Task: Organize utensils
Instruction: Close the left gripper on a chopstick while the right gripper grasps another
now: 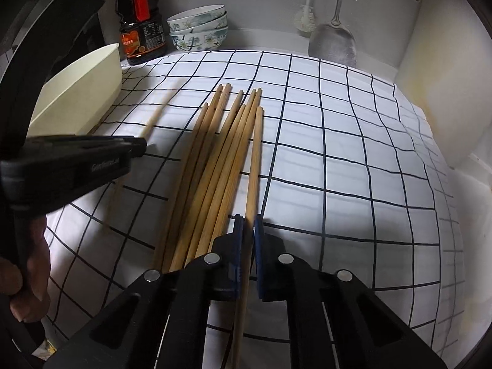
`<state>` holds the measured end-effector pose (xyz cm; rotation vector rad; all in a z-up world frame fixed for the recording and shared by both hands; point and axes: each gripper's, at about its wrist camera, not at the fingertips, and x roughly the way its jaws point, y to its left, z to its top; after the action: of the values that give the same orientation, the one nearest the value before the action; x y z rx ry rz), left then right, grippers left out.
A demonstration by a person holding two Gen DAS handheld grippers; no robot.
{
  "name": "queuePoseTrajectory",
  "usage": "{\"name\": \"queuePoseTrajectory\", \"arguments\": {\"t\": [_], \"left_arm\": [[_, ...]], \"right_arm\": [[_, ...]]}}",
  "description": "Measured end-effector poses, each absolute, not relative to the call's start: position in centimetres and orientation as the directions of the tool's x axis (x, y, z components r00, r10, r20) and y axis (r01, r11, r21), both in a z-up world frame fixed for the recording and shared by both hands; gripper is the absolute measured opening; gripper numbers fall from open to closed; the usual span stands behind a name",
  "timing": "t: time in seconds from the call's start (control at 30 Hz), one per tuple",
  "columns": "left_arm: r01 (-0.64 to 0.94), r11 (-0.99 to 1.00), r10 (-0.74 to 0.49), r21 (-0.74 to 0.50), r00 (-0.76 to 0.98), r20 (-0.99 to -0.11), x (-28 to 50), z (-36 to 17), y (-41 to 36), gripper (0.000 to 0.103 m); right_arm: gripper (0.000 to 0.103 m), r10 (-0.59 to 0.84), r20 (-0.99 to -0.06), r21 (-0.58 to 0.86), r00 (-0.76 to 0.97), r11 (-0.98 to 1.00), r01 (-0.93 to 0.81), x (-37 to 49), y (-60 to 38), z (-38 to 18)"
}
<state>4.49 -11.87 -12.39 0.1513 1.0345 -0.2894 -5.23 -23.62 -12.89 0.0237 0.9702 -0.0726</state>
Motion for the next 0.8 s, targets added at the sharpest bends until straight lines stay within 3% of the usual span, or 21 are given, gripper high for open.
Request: {"name": "queuePoseTrajectory", "arguments": {"t": [0.27, 0.8], "left_arm": [[0.334, 0.941, -0.201, -0.054, 0.424, -0.883, 3.8, -11.8, -11.1, 0.007], [0.395, 0.914, -0.274, -0.094, 0.43, -0.86, 2.6, -6.6, -9.3, 0.007]], "right_arm": [[0.006, 0.016, -0.832, 0.1, 0.554, 0.987, 0.122, -5.5, -25.3, -12.4], [0.006, 0.014, -0.8, 0.163, 0.599, 0.967, 0.194, -6.4, -26.0, -8.4]]}}
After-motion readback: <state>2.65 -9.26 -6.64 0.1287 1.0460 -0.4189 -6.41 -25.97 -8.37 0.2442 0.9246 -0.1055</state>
